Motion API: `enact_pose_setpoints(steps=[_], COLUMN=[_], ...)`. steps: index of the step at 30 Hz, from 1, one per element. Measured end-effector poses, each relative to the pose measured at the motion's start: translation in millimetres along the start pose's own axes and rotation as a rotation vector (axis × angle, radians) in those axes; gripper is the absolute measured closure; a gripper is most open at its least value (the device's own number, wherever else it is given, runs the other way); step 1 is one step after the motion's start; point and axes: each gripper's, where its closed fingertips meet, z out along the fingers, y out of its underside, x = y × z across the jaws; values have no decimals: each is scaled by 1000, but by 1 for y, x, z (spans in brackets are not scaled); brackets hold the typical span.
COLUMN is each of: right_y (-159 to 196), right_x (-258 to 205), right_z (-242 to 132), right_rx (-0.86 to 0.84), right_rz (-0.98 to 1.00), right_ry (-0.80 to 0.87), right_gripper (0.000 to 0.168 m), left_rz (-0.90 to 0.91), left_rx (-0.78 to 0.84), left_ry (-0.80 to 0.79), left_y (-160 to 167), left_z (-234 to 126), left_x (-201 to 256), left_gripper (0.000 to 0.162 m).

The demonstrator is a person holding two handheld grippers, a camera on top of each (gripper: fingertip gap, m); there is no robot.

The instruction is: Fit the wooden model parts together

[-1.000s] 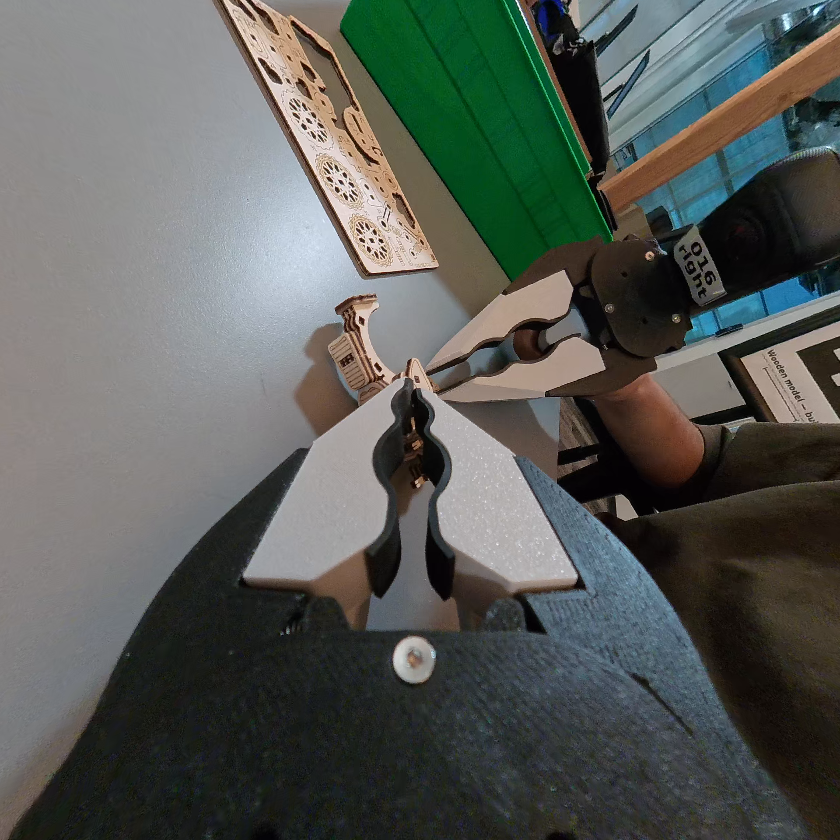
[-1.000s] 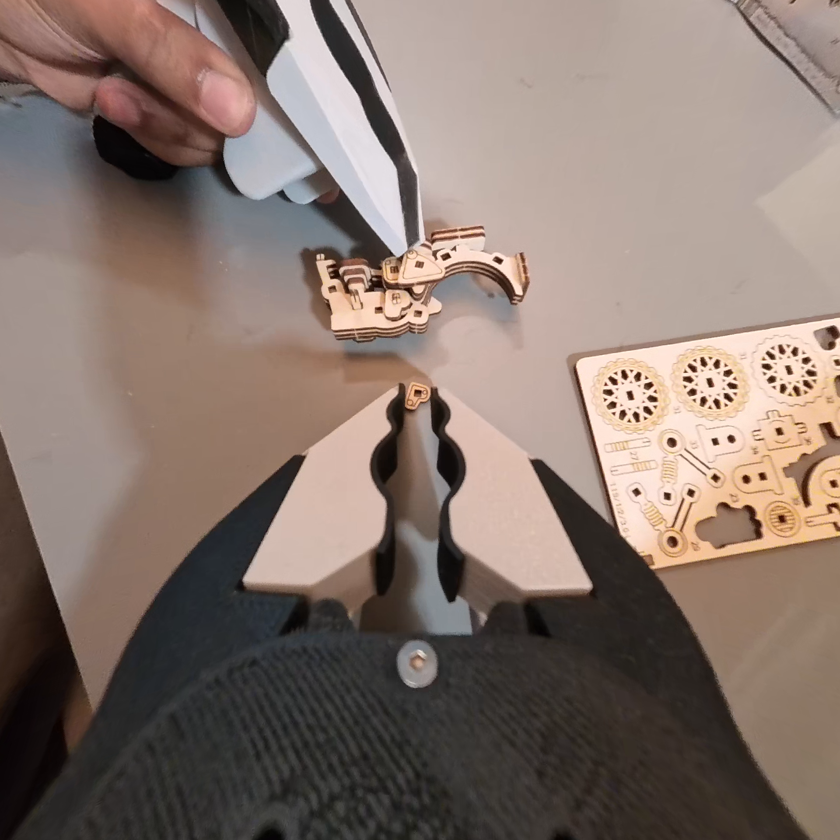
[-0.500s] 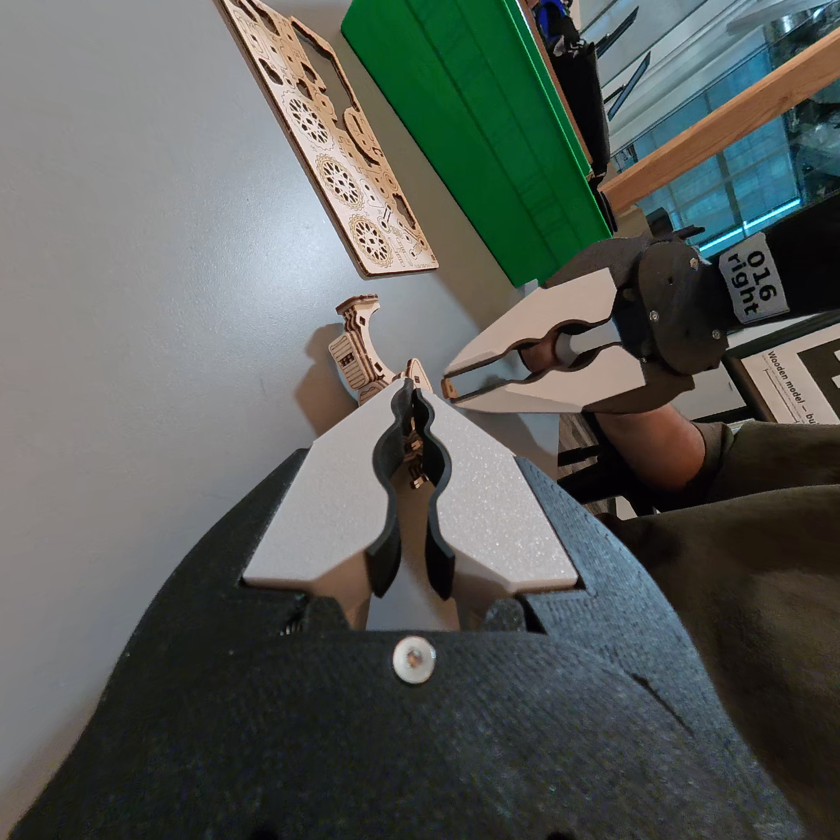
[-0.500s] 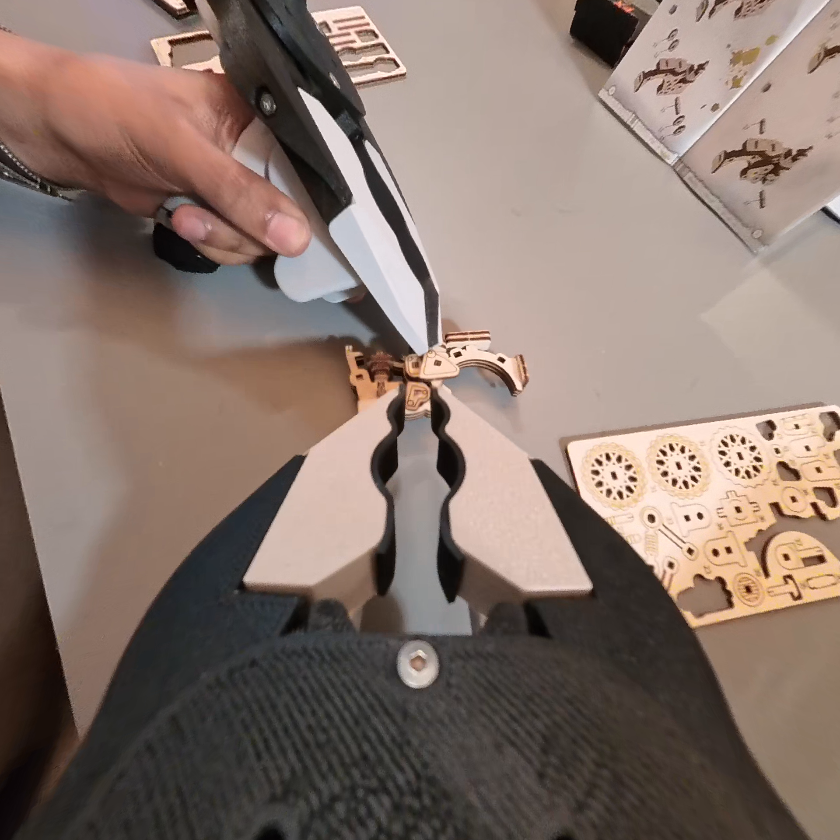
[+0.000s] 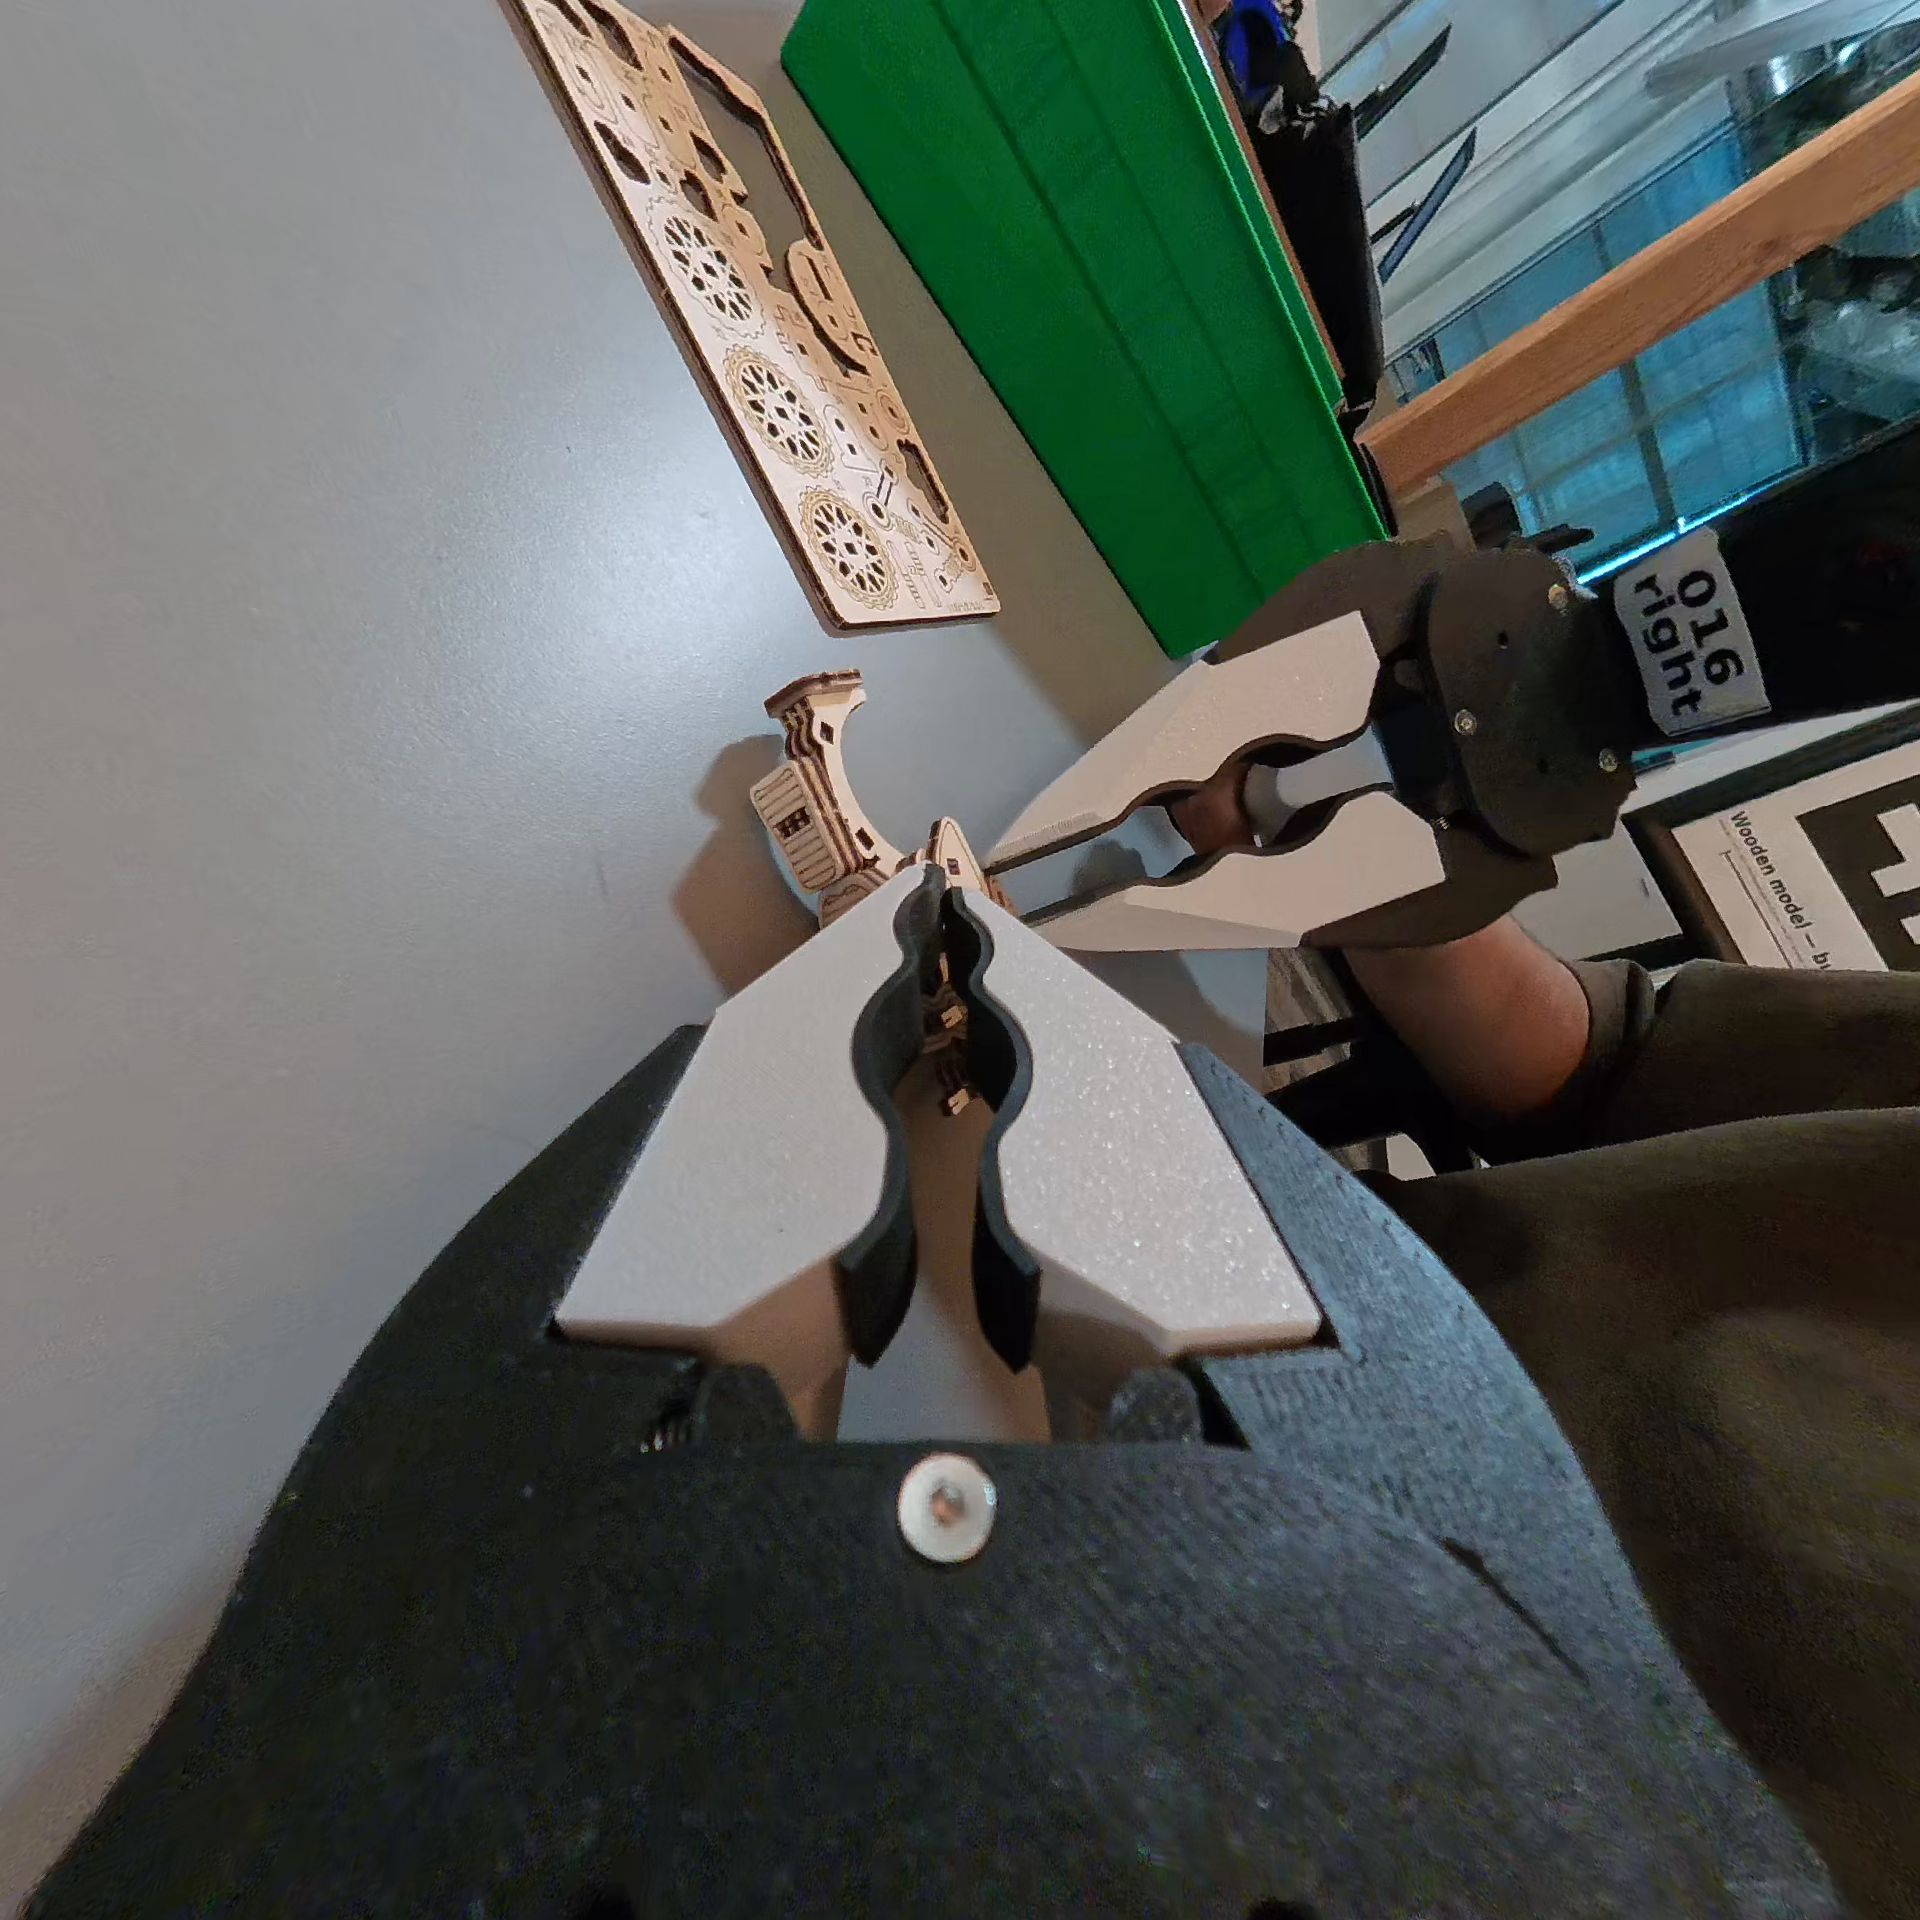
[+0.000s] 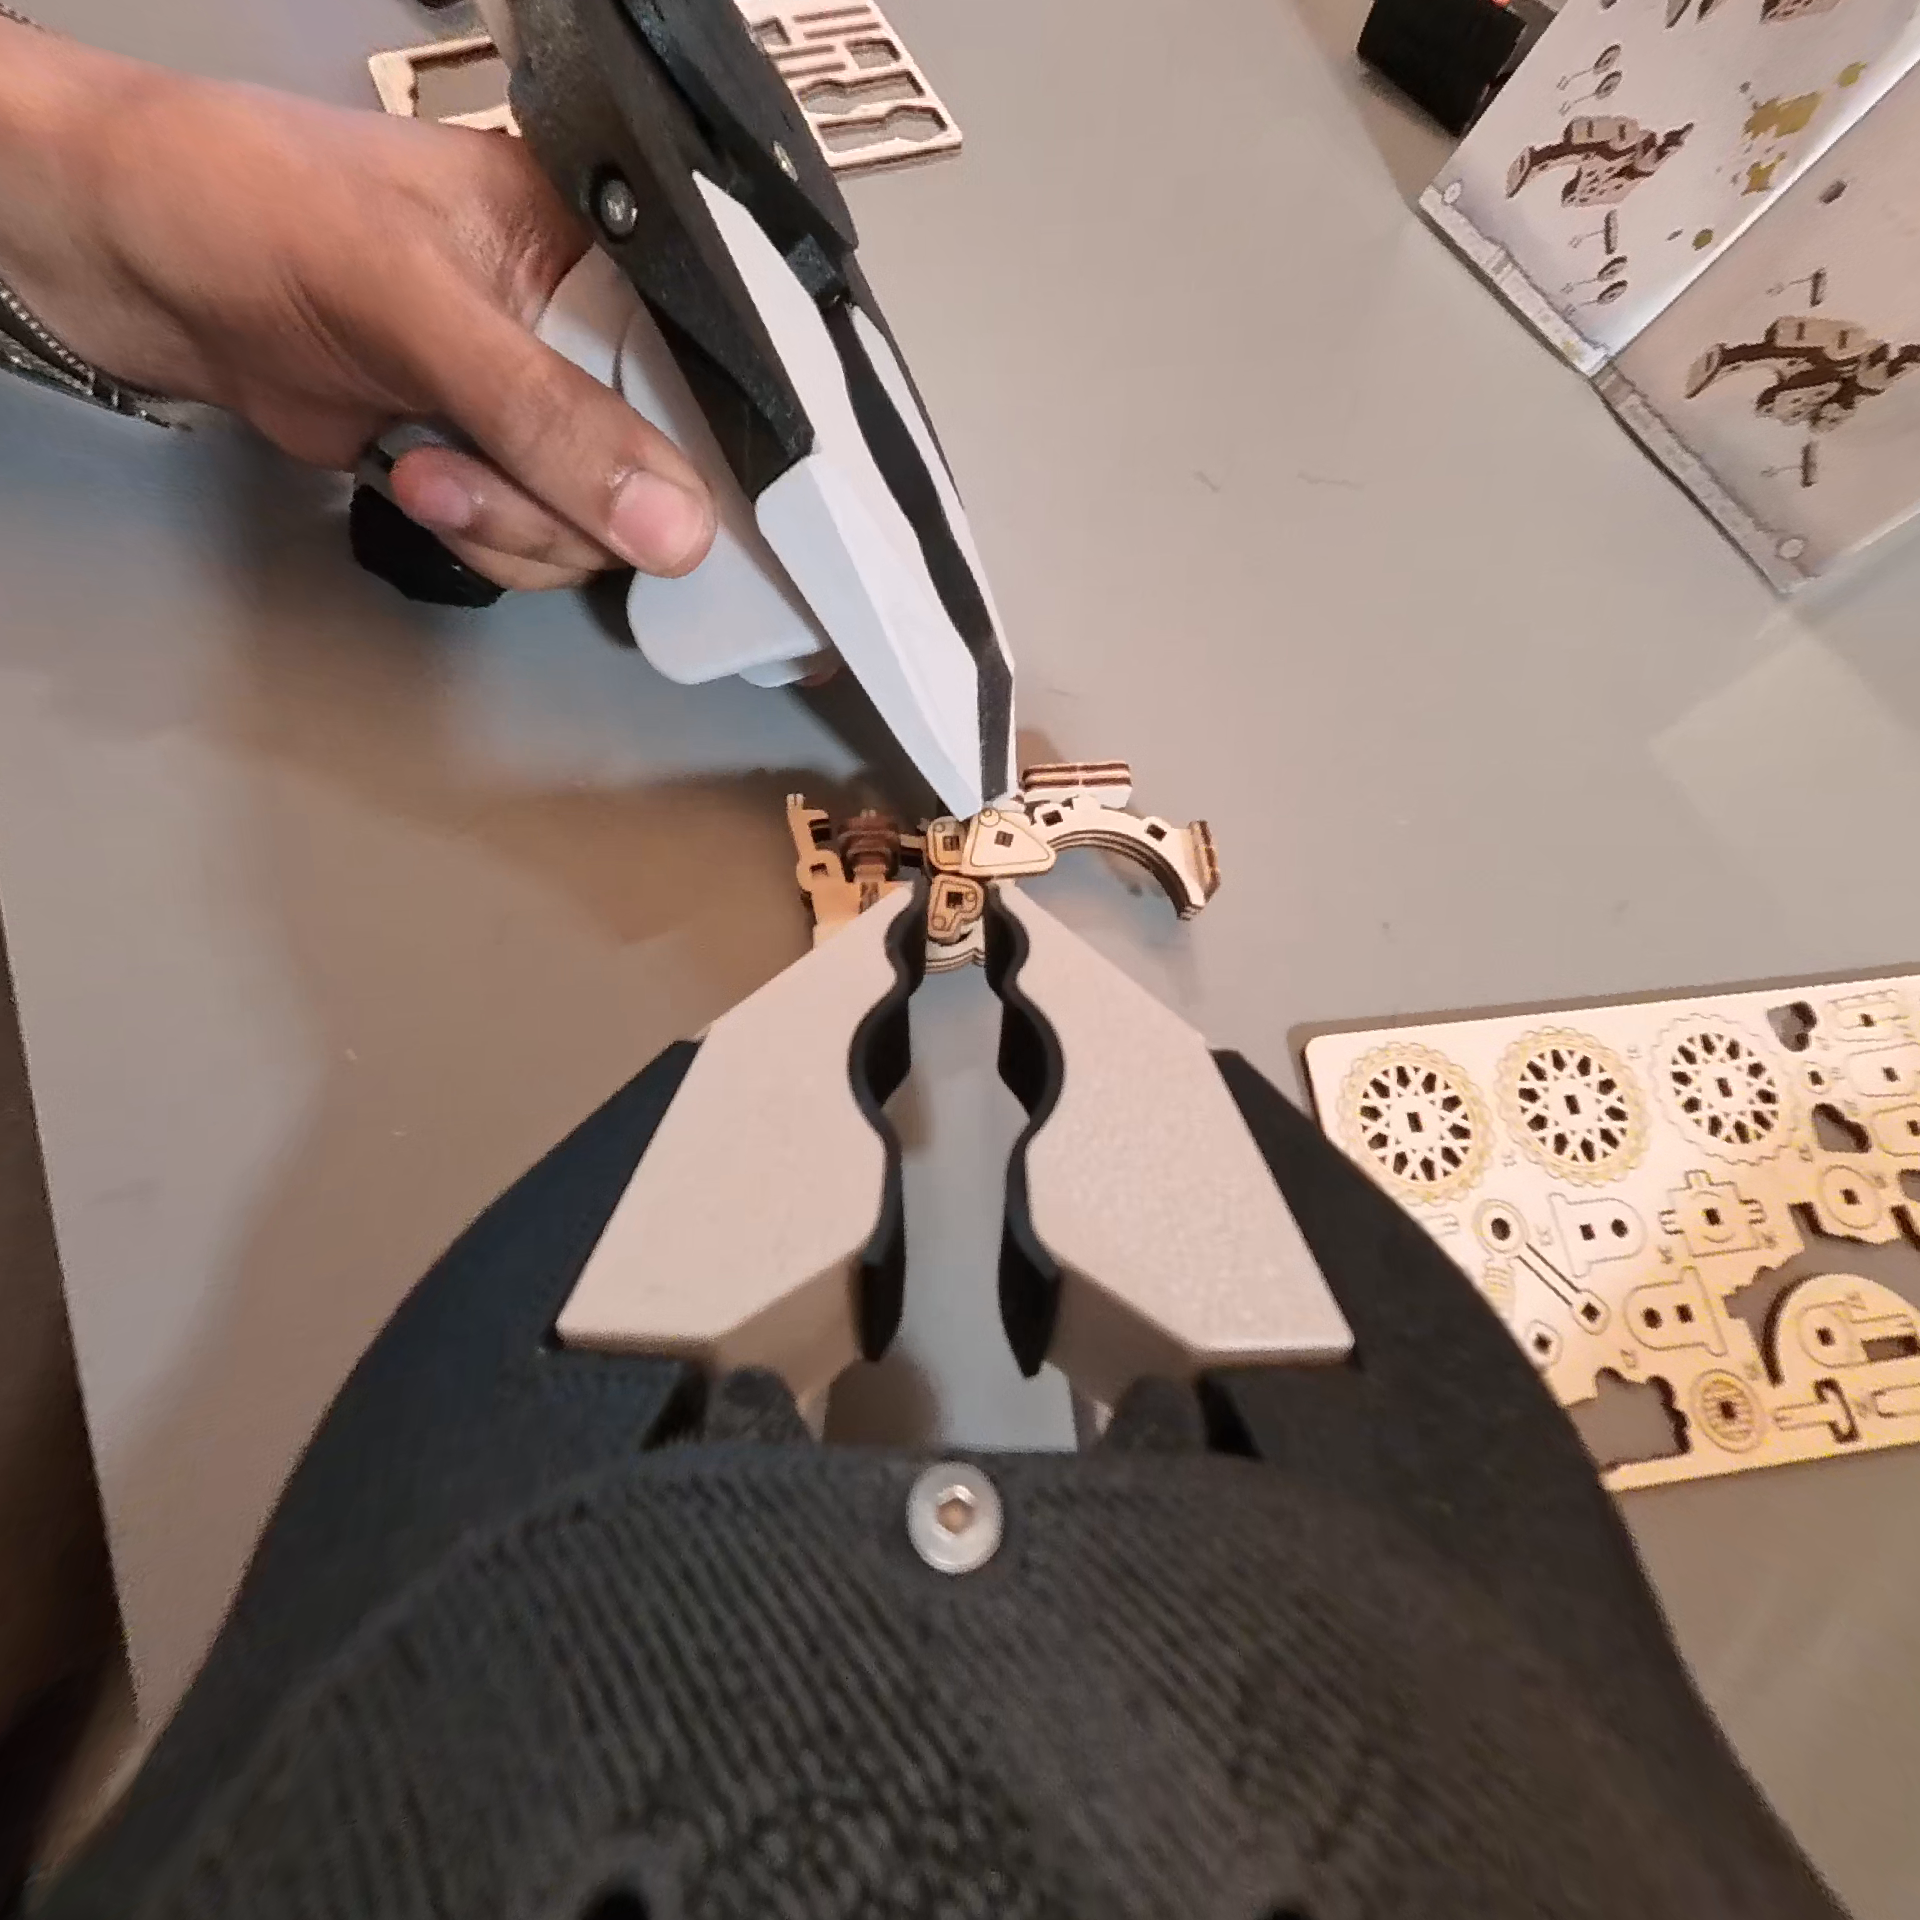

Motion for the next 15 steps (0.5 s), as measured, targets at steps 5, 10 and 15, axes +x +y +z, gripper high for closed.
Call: enact_pose_setpoints(steps=[5, 10, 15], right_y=[0, 0, 1], right_x=[-1, -1, -1], right_z=[0, 0, 1], right_rx=[10, 2, -76], right_rz=[-62, -107, -246], right_ry=[-42, -45, -7], right_gripper=[160, 160, 159], left_rz=[-6, -1, -10], left_rx=[-2, -2, -4], left_ry=[4, -1, 1], left_y=[0, 0, 0], left_z=[0, 0, 0], left_x=[0, 0, 0], left_gripper=[162, 162, 162])
